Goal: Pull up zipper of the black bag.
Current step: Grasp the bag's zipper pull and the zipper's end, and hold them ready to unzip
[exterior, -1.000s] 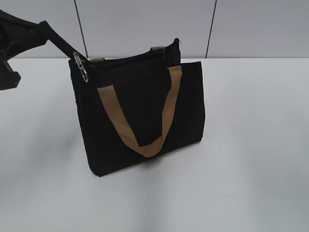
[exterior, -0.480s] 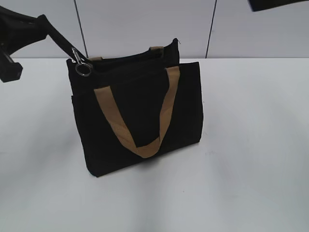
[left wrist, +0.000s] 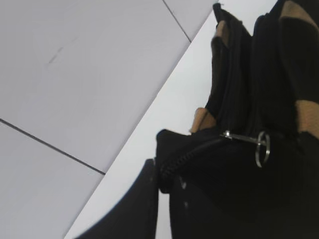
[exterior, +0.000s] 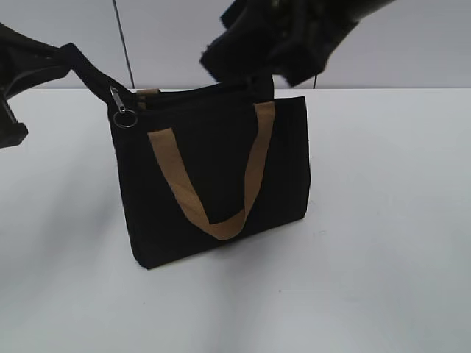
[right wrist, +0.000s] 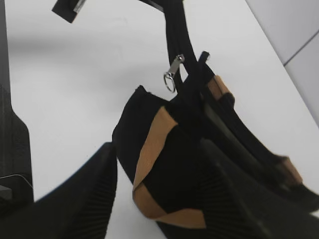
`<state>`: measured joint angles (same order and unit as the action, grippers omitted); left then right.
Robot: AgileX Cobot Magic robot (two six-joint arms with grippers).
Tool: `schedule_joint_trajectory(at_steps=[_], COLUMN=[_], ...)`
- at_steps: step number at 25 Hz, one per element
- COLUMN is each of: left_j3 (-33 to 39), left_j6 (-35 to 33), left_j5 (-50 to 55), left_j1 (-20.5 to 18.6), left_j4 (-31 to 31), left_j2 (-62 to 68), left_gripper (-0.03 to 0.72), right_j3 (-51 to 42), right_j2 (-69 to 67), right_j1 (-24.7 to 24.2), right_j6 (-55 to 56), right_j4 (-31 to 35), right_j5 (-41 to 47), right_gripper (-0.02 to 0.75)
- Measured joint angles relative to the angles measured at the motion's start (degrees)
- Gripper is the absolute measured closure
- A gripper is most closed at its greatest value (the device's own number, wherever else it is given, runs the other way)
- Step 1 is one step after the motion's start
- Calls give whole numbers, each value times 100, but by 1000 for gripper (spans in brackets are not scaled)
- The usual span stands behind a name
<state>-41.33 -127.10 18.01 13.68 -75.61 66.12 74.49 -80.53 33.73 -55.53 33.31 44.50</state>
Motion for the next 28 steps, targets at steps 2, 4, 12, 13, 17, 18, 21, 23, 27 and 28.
schedule_joint_trajectory(at_steps=[2, 4, 12, 13, 17, 18, 21, 23, 27, 28], left_j3=[0, 0, 0, 0, 0, 0, 0, 0, 0, 0], left_j6=[0, 0, 0, 0, 0, -11, -219, -457, -750, -774], left_j5=[-197, -446, -443, -387, -386, -411, -477, -493, -500, -500], left_j1=[0, 0, 0, 0, 0, 0, 0, 0, 0, 0], left_j4=[87, 126, 222, 222, 252, 252, 252, 252, 252, 252], left_j2=[7, 14, 45, 45, 45, 45, 45, 45, 45, 45], left_gripper=[663, 663, 663, 663, 663, 663, 663, 663, 663, 663], right_j3=[0, 0, 0, 0, 0, 0, 0, 0, 0, 0], right_j2=[-212, -410, -1122, -1191, -1363, -1382, -1442, -1482, -1512, -1537], right_j1=[255, 473, 893, 897, 899, 899, 899, 899, 899, 899], right_j6=[-331, -646, -860, -860, -860, -839, -721, -653, -630, -628], right_j4=[0, -2, 113, 153, 288, 307, 325, 325, 313, 313], right_j5=[-286, -607, -1709, -1738, -1777, -1777, -1777, -1782, -1799, -1816], right_gripper=[337, 337, 358, 369, 422, 430, 440, 442, 442, 442])
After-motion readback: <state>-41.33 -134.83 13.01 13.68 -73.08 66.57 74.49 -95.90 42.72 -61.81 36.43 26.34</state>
